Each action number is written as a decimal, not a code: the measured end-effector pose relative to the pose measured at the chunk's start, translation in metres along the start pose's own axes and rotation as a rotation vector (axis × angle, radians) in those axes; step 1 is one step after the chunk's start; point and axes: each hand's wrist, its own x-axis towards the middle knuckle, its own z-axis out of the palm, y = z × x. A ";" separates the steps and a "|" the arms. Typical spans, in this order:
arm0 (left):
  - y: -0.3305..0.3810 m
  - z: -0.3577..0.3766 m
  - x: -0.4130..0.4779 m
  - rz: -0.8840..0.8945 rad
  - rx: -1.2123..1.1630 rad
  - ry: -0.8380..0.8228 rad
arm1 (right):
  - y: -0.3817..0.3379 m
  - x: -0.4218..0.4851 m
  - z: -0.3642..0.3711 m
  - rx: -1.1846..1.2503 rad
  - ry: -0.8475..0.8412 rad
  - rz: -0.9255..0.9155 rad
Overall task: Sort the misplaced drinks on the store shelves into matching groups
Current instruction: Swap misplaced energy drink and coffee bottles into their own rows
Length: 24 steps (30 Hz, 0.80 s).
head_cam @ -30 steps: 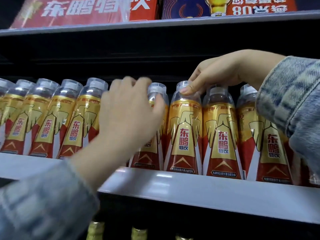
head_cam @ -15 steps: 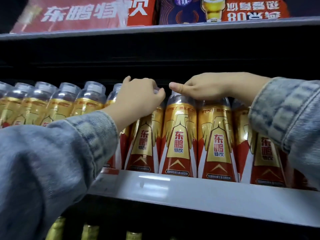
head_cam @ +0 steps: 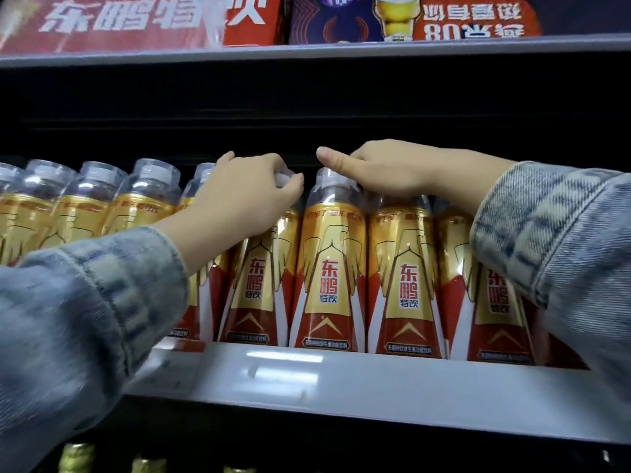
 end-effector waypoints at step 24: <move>0.264 0.032 -0.092 0.447 -0.306 -0.003 | 0.192 -0.196 -0.094 -0.119 0.413 0.313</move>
